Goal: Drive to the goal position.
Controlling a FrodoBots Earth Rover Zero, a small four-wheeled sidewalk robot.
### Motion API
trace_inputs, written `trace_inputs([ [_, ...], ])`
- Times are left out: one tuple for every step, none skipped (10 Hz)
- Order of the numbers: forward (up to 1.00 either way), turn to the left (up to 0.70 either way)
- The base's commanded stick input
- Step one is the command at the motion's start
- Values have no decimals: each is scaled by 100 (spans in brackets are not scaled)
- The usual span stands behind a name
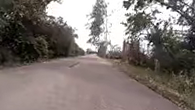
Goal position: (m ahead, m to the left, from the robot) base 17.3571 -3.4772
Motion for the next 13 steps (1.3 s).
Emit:
trace_inputs([
  [70, 0],
  [70, 0],
  [70, 0],
  [70, 0],
  [70, 0],
  [70, 0],
  [70, 0],
  [70, 0],
  [70, 0],
  [70, 0],
  [70, 0],
  [70, 0],
  [70, 0],
])
